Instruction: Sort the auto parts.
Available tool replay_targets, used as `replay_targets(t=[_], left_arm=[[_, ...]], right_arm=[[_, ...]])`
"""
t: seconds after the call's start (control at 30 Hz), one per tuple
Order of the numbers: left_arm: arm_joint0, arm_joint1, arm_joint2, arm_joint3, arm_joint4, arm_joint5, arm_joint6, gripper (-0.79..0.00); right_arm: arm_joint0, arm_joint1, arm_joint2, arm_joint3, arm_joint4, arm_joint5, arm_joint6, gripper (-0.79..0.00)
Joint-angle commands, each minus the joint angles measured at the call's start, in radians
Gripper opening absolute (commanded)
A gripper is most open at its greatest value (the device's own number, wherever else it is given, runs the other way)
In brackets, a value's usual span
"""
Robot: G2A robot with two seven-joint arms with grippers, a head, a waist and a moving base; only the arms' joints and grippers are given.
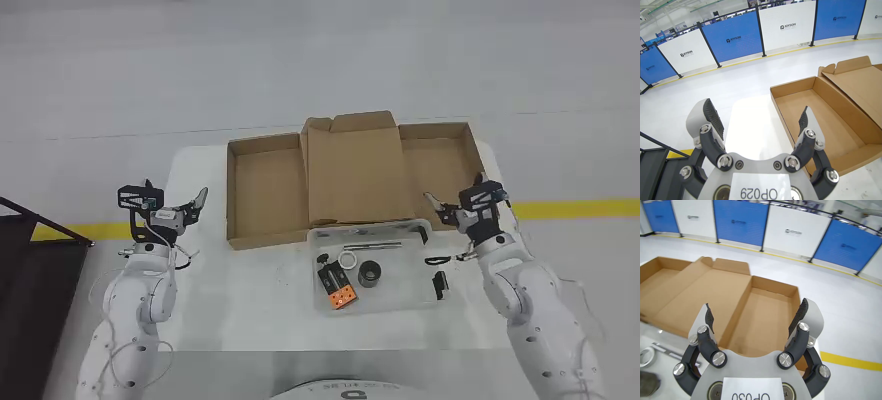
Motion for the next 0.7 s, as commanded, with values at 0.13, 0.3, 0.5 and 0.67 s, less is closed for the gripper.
replay_targets(t=[0.13,0.3,0.5,0.67], left_arm=[[0.000,0.000,0.000,0.000,0.000,0.000,0.000,0.000],[0.000,0.000,0.000,0.000,0.000,0.000,0.000,0.000],[0.000,0.000,0.000,0.000,0.000,0.000,0.000,0.000],[0.000,0.000,0.000,0.000,0.000,0.000,0.000,0.000]], right_arm=[[-0.005,0.007,0.033,-0.011,0.059,-0.113,0.069,0.000],[-0.005,0.007,0.033,-0.011,0.059,-0.113,0.069,0.000],[0.014,0.021,0.020,-0.002,0.149,-0.383,0.173,0.000],[0.060,0.036,-0.017,0.015,0.221,-0.570,0.329,-0.342]])
